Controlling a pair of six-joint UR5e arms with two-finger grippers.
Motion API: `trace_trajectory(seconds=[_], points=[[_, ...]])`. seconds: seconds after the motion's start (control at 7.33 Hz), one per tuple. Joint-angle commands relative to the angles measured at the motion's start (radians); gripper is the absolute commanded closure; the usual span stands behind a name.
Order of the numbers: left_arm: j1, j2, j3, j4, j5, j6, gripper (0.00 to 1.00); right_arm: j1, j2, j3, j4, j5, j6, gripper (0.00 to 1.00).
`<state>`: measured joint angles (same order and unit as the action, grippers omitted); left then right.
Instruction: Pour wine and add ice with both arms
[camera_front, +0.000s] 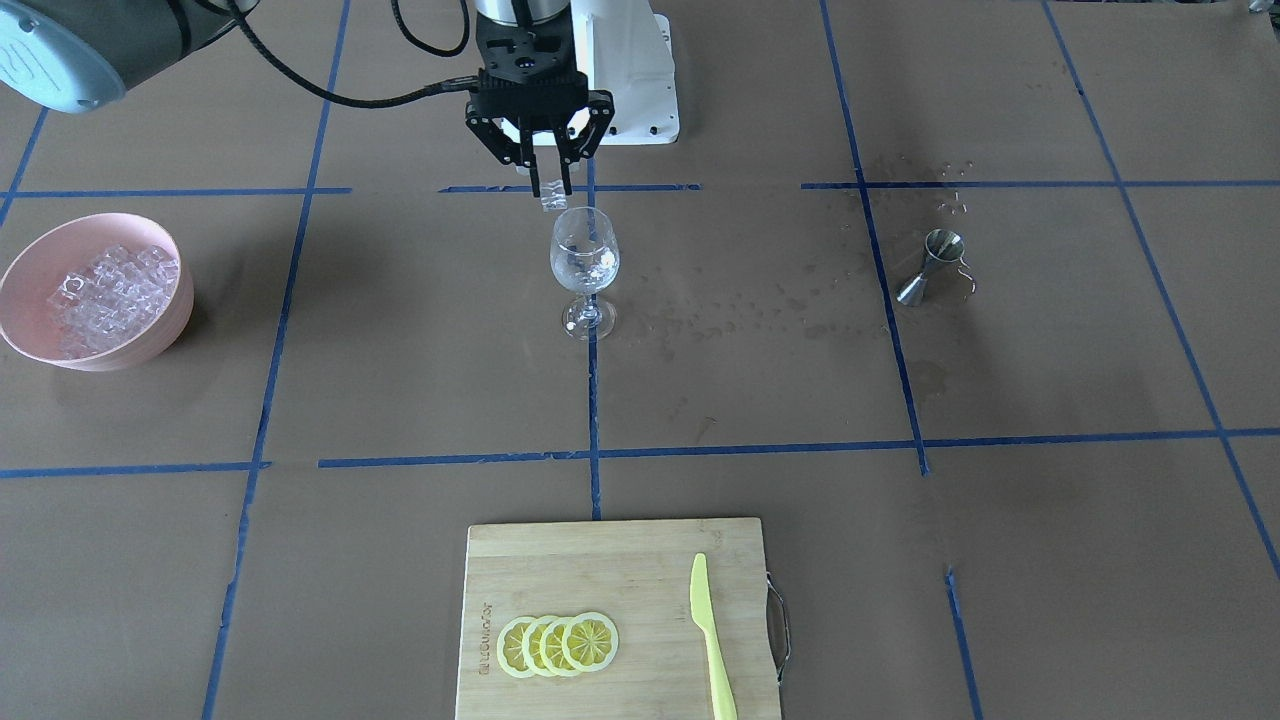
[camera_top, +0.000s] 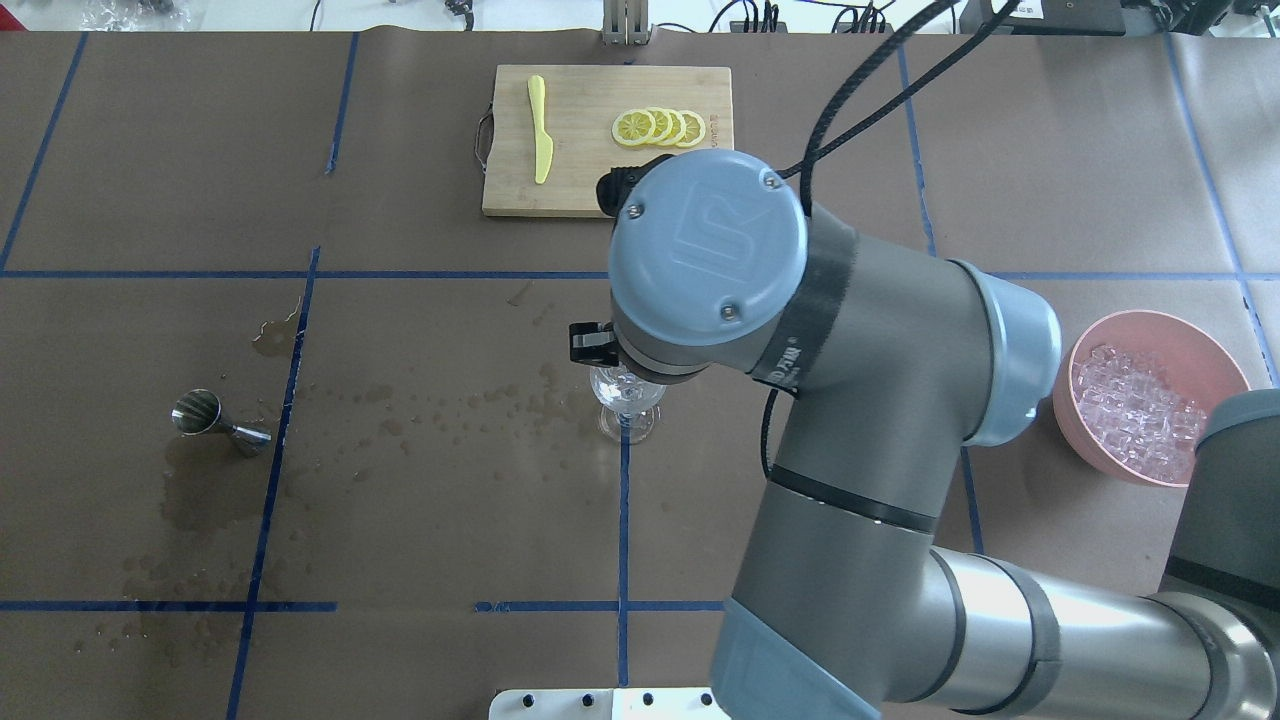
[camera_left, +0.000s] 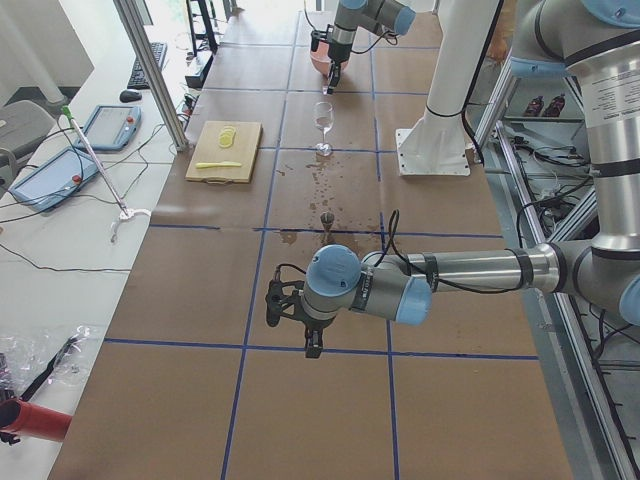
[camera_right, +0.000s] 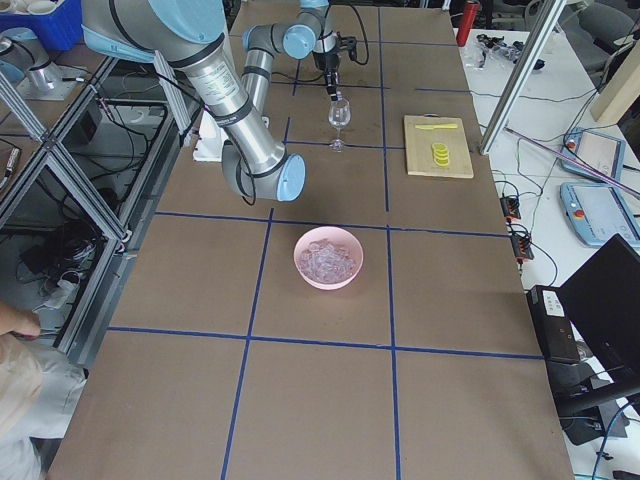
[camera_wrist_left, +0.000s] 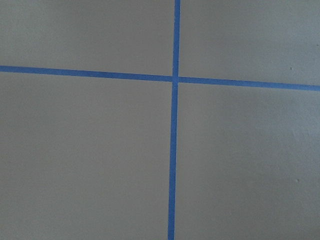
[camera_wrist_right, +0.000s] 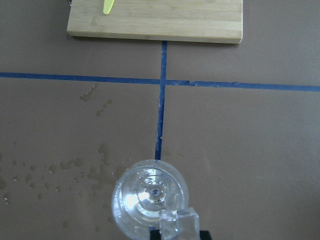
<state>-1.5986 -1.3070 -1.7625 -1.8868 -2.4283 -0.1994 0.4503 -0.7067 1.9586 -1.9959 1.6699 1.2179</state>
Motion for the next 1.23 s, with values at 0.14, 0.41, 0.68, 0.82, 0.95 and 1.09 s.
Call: trace_trajectory(seconds=[0.14, 0.41, 0.68, 0.82, 0.95, 1.09], points=[[-0.001, 0.000, 0.000, 0.000, -0.002, 0.000, 0.00, -0.018, 0.066, -0.099, -0.003, -0.050, 0.012, 1.00], [0.000, 0.000, 0.000, -0.005, -0.002, 0.000, 0.00, -0.018, 0.069, -0.095, -0.046, -0.053, 0.012, 0.81], [-0.001, 0.000, 0.000, -0.006, -0.002, 0.000, 0.00, -0.027, 0.066, -0.093, -0.049, -0.058, 0.012, 0.01], [0.000, 0.000, 0.000, -0.006, -0.002, 0.000, 0.00, -0.027, 0.067, -0.093, -0.047, -0.053, 0.012, 0.00], [0.000, 0.000, 0.000, -0.006, -0.002, 0.000, 0.00, -0.027, 0.067, -0.092, -0.047, -0.052, 0.011, 0.00], [-0.001, 0.000, 0.000, -0.006, -0.002, 0.000, 0.00, -0.027, 0.067, -0.089, -0.049, -0.047, 0.011, 0.00]])
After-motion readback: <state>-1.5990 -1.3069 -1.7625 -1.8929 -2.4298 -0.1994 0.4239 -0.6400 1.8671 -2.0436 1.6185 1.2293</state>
